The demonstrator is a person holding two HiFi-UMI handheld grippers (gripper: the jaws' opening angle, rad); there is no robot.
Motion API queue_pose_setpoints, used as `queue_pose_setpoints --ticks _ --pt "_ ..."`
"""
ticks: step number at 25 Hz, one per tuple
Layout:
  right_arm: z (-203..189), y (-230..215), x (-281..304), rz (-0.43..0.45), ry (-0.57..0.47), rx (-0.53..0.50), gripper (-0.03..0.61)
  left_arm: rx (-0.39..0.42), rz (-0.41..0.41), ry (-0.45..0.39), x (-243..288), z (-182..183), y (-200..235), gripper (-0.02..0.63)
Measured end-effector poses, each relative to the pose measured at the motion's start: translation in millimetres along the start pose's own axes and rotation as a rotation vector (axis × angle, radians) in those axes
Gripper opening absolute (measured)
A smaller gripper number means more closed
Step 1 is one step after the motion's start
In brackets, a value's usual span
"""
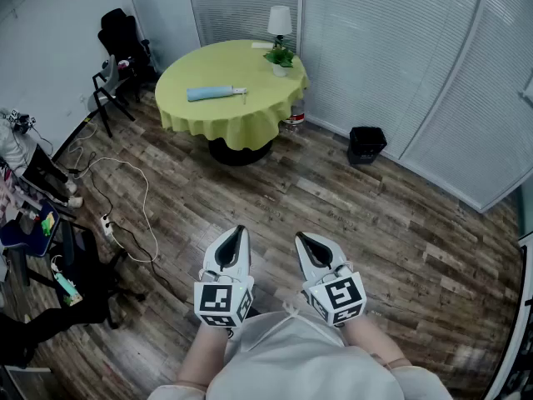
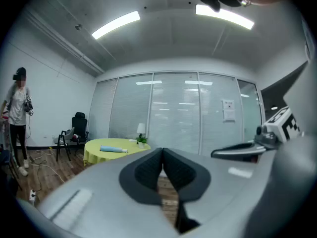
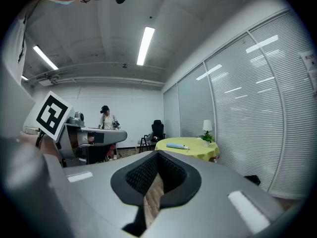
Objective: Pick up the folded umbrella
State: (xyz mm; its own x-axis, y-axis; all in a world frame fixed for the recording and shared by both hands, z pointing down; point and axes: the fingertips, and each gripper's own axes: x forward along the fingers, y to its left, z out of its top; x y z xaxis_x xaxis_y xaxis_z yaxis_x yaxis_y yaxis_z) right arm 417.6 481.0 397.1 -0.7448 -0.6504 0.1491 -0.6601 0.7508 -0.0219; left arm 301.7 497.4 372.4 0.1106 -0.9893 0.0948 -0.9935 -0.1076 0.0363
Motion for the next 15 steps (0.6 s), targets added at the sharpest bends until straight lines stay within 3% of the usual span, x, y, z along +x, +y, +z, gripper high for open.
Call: queue_pose_setpoints --ticks 15 --pt "-12.5 -13.3 18.8 -0.016 0.021 0.032 0.0 -0.041 0.022 0.038 18.2 -20.0 14.8 0.006"
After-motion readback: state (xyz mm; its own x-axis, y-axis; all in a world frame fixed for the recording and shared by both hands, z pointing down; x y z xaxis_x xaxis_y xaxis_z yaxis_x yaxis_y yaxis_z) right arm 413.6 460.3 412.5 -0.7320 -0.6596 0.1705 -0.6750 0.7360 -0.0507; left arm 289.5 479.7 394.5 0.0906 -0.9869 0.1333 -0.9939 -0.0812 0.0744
